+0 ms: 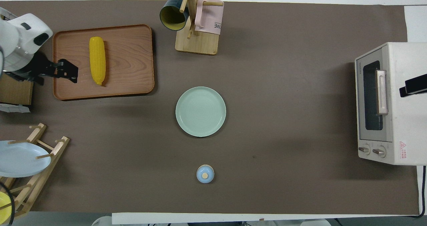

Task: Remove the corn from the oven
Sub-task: 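Open the left gripper and withdraw it from the corn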

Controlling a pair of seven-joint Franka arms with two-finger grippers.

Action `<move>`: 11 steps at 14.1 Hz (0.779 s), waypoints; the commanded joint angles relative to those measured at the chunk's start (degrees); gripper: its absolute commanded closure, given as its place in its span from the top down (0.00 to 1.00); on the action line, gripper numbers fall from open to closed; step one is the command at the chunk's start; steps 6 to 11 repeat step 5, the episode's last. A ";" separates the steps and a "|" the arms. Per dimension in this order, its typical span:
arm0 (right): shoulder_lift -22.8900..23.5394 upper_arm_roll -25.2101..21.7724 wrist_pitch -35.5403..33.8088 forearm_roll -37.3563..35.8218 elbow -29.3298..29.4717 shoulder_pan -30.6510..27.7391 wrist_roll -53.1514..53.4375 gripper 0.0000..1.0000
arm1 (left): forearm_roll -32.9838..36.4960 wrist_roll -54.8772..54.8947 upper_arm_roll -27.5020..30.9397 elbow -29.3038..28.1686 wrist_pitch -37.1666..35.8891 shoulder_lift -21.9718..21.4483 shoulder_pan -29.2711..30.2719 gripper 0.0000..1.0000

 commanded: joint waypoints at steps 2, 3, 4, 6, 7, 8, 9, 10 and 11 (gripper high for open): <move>-1.05 0.39 -0.18 -0.19 -1.18 -0.46 0.60 1.00 | -2.32 1.33 0.24 6.57 -9.91 -4.80 0.20 1.00; -1.05 0.39 -0.18 -0.19 -1.18 -0.46 0.60 1.00 | -2.50 1.77 0.24 7.56 -10.19 -4.71 -0.07 1.00; -1.05 0.39 -0.18 -0.19 -1.18 -0.46 0.60 1.00 | -2.76 1.95 0.15 7.57 -9.84 -4.80 -0.16 1.00; -1.05 0.39 -0.18 -0.19 -1.18 -0.46 0.60 1.00 | -3.28 2.21 0.24 7.31 -9.32 -4.80 -0.16 1.00; -1.05 0.39 -0.18 -0.19 -1.18 -0.46 0.60 1.00 | -3.28 2.21 0.24 7.31 -9.32 -4.80 -0.16 1.00; -1.05 0.39 -0.18 -0.19 -1.18 -0.46 0.60 1.00 | -3.28 2.21 0.24 7.31 -9.32 -4.80 -0.16 1.00; -1.05 0.39 -0.18 -0.19 -1.18 -0.46 0.60 1.00 | -3.28 2.21 0.24 7.31 -9.32 -4.80 -0.16 1.00; -1.05 0.39 -0.18 -0.19 -1.18 -0.46 0.60 1.00 | -3.28 2.21 0.24 7.31 -9.32 -4.80 -0.16 1.00; -1.05 0.39 -0.18 -0.19 -1.18 -0.46 0.60 1.00 | -3.28 2.21 0.24 7.31 -9.32 -4.80 -0.16 1.00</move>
